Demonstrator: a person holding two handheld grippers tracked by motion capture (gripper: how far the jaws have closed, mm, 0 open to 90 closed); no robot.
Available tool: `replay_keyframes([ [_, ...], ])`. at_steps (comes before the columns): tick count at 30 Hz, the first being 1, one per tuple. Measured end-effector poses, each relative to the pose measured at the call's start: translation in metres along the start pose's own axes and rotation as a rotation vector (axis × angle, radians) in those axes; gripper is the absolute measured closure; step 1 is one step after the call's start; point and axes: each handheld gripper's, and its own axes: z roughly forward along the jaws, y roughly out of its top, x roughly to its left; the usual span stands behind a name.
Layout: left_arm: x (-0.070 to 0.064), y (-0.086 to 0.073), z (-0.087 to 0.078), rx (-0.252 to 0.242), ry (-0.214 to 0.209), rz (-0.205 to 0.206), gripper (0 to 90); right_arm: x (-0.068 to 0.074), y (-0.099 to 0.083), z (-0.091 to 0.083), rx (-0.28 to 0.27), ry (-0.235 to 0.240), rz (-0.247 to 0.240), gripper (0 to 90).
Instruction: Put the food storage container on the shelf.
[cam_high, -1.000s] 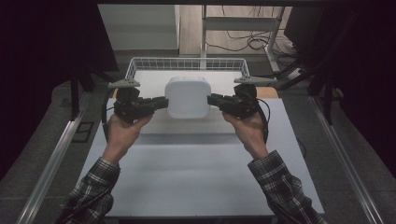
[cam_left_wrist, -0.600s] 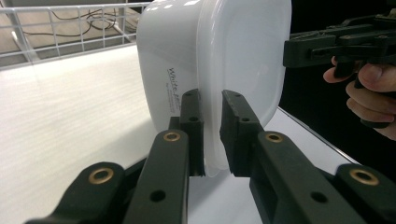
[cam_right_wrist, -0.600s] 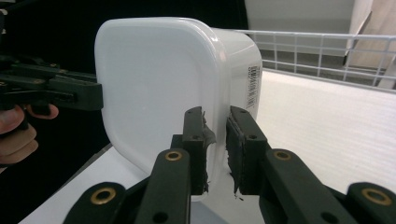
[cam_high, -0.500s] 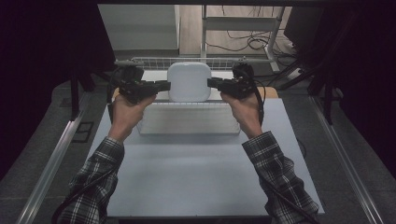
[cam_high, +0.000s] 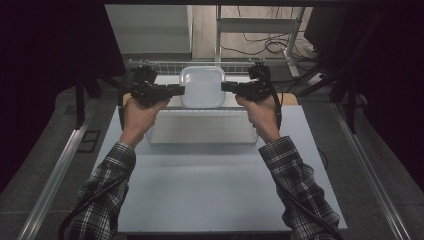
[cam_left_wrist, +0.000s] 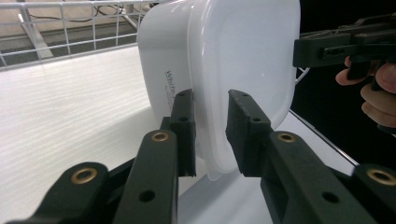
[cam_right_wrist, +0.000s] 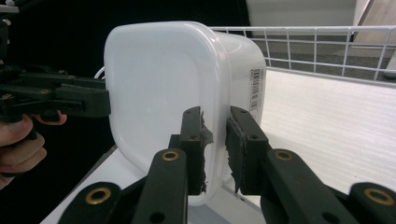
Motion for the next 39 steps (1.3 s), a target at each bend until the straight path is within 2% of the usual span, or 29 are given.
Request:
replay_keyframes([
  [4, 0.0, 0.001, 0.002, 0.003, -0.002, 0.003, 66.8, 0.0, 0.002, 0.001, -0.003, -0.007, -0.007, 71.7],
  [7, 0.001, 0.003, 0.005, 0.0, 0.004, 0.004, 64.4, 0.003, 0.003, 0.004, -0.004, -0.026, -0.034, 69.7],
  [8, 0.001, 0.004, 0.007, 0.001, 0.013, 0.01, 63.6, 0.005, 0.004, 0.007, -0.001, -0.058, -0.068, 67.4],
  [11, 0.001, 0.005, 0.01, 0.016, 0.036, 0.022, 65.5, 0.006, 0.004, 0.011, 0.004, -0.085, -0.088, 65.0],
  [14, 0.004, 0.005, 0.012, 0.014, 0.035, 0.012, 66.5, 0.003, 0.005, 0.013, 0.005, -0.078, -0.079, 63.9],
  [17, 0.009, 0.006, 0.013, 0.009, 0.013, -0.022, 66.3, 0.003, 0.006, 0.015, 0.016, -0.078, -0.08, 61.8],
  [19, 0.009, 0.007, 0.014, 0.007, 0.015, -0.031, 65.8, 0.003, 0.006, 0.017, 0.02, -0.086, -0.091, 60.2],
  [24, 0.01, 0.011, 0.018, 0.013, 0.063, -0.013, 62.6, 0.002, 0.008, 0.021, 0.027, -0.095, -0.092, 56.5],
  [28, 0.012, 0.014, 0.021, 0.013, 0.077, -0.019, 60.7, 0.0, 0.01, 0.023, 0.028, -0.112, -0.093, 51.4],
  [29, 0.012, 0.015, 0.022, 0.01, 0.076, -0.017, 60.3, 0.0, 0.011, 0.024, 0.028, -0.137, -0.104, 51.1],
  [31, 0.011, 0.017, 0.023, 0.013, 0.093, -0.007, 59.8, -0.001, 0.012, 0.025, 0.029, -0.154, -0.111, 50.8],
  [39, 0.012, 0.024, 0.028, 0.009, 0.148, 0.009, 55.6, -0.004, 0.014, 0.029, 0.004, -0.172, -0.1, 49.8],
])
